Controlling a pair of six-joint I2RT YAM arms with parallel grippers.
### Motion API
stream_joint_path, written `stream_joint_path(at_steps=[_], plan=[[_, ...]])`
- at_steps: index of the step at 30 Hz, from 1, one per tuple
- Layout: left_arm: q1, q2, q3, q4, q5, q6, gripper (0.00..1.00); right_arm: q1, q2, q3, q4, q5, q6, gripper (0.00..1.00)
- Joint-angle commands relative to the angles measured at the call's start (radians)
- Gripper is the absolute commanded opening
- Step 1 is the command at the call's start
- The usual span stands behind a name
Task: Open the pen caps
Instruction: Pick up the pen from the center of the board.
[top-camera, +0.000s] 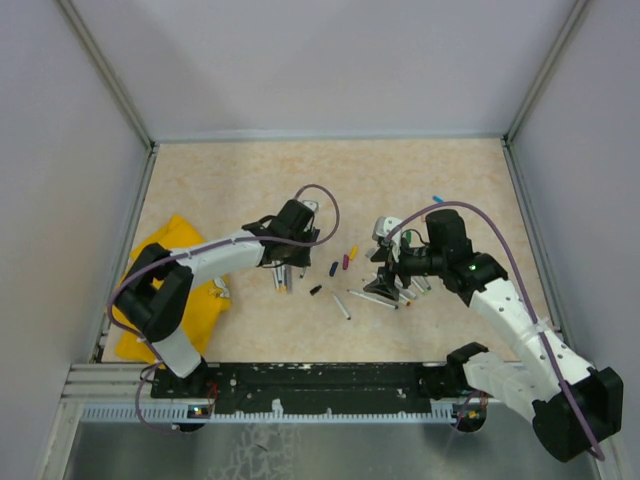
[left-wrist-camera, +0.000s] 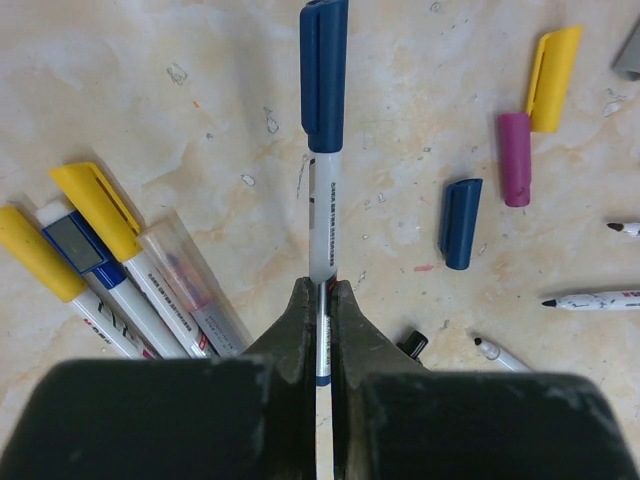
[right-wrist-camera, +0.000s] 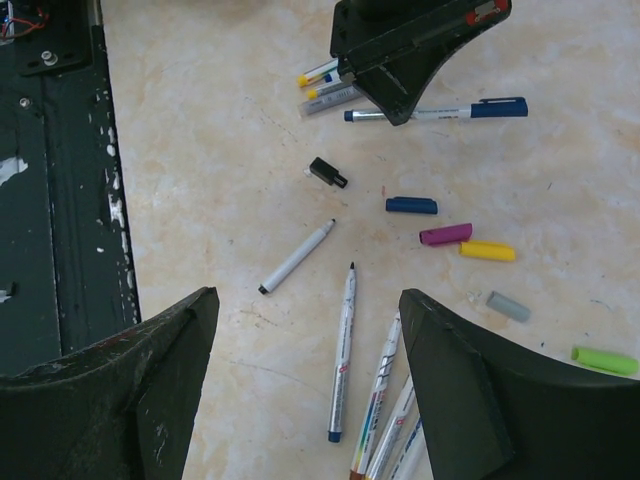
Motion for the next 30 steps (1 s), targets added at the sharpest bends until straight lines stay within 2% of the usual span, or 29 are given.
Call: stream_joint_path(at_steps=[1, 20, 30], plan=[[0.009, -0.057, -0.034, 0.074, 0.035, -0.020, 0.00, -0.011, -0.004, -0.009, 0.048, -0.029, 0.013, 0.73], [0.034, -0.271, -0.195, 0.268, 0.104, -0.084, 0.00, -0.011, 0.030, -0.056, 0.175, -0.074, 0.135, 0.73], [0.046, -0.324, -0.269, 0.403, 0.169, -0.140, 0.00, -0.011, 0.037, -0.132, 0.375, -0.064, 0.307, 0.72]])
